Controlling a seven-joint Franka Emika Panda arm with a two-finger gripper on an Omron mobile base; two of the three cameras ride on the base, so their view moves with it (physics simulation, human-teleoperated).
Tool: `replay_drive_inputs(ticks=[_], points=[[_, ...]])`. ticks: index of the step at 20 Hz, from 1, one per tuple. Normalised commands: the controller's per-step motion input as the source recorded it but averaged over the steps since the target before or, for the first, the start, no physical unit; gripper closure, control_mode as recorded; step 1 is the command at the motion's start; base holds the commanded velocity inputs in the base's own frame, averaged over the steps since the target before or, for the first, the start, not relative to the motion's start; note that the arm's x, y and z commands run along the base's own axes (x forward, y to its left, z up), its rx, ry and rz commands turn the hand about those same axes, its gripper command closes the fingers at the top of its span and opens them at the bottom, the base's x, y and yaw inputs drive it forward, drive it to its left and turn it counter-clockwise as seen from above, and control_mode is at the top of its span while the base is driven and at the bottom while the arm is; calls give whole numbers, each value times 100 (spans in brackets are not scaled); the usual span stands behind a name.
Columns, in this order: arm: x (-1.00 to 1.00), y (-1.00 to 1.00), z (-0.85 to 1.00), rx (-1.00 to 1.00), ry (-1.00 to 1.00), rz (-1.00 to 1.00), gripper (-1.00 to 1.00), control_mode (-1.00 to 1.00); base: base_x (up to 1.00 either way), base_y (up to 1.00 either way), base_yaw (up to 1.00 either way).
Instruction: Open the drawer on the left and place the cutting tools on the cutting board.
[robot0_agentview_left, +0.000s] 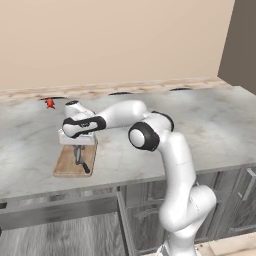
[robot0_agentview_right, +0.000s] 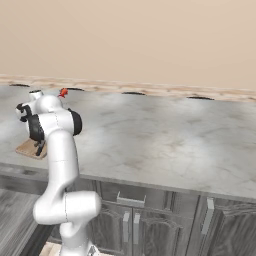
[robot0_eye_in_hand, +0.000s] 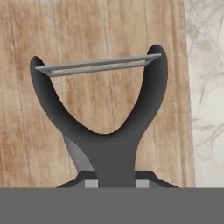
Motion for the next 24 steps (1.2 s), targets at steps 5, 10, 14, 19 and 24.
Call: replay_drive_inputs(ticks=[5,10,14,19,24], points=[[21,3,-14,2,0,0,-100,-100,0,0,0],[7,0,-2,3,0,0,-100,-100,0,0,0],[-2,0,8,4,-3,0,-100,-100,0,0,0],[-45,0,61,7,-10,0,-100,-100,0,0,0],[-86,-1,65,2,-8,0,-100,-100,0,0,0]])
